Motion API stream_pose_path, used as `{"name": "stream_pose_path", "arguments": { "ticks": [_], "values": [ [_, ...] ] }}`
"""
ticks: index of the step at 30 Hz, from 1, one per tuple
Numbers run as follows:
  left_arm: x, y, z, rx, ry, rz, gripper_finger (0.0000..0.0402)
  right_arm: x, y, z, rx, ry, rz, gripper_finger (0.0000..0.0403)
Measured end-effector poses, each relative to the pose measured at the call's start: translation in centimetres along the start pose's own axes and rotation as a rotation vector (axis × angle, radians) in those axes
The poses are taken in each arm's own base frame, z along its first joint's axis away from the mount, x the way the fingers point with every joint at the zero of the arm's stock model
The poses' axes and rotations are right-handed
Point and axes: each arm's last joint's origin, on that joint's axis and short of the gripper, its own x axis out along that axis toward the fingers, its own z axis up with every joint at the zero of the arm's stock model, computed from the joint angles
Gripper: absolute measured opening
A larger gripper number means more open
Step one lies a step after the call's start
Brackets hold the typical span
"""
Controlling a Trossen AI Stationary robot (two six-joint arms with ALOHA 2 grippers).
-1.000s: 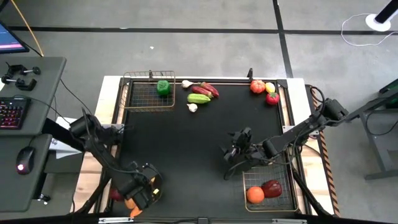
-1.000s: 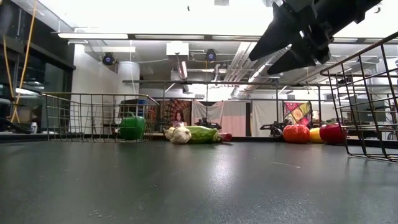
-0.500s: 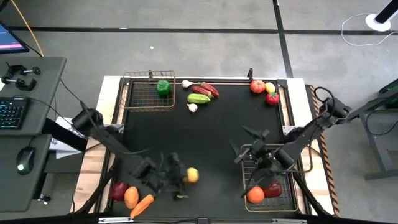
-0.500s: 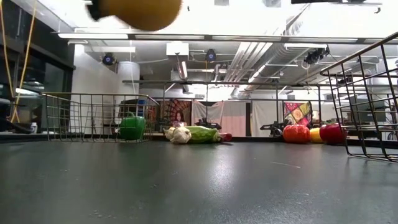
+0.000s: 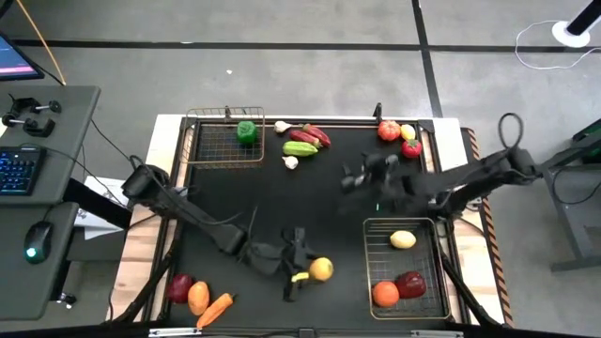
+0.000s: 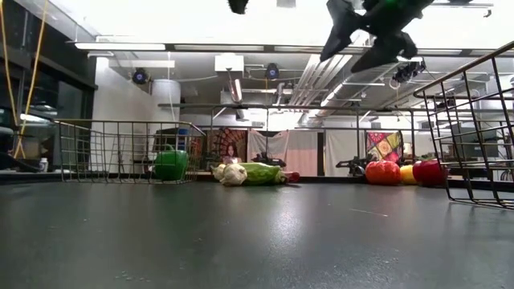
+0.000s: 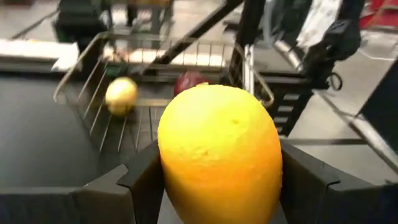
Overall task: Sort produce into baskets
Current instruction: Put the bottom yellow lemon into the bottom wire basket
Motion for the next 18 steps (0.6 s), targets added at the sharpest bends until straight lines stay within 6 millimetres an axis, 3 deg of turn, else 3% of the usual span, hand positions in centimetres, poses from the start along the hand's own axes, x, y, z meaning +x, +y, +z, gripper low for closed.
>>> {"name": "stream_pose_path", "arguments": {
  "ticks": [4,8,18],
  "values": [
    [1.9,1.7,0.1,0.031,-0.094,-0.057,0.0228,1.4,-1.8,2.7,0.019,0.037,0.056,0.0367],
    [4.2,4.0,-0.4,0.062,-0.19,-0.083,0.0229,1.1,-2.8,4.3,0.035,0.044,0.148,0.0367],
    [10.2,9.6,2.0,0.116,-0.271,-0.042,0.023,-1.0,-3.7,5.4,0.056,0.019,0.222,0.0367]
  ]
}}
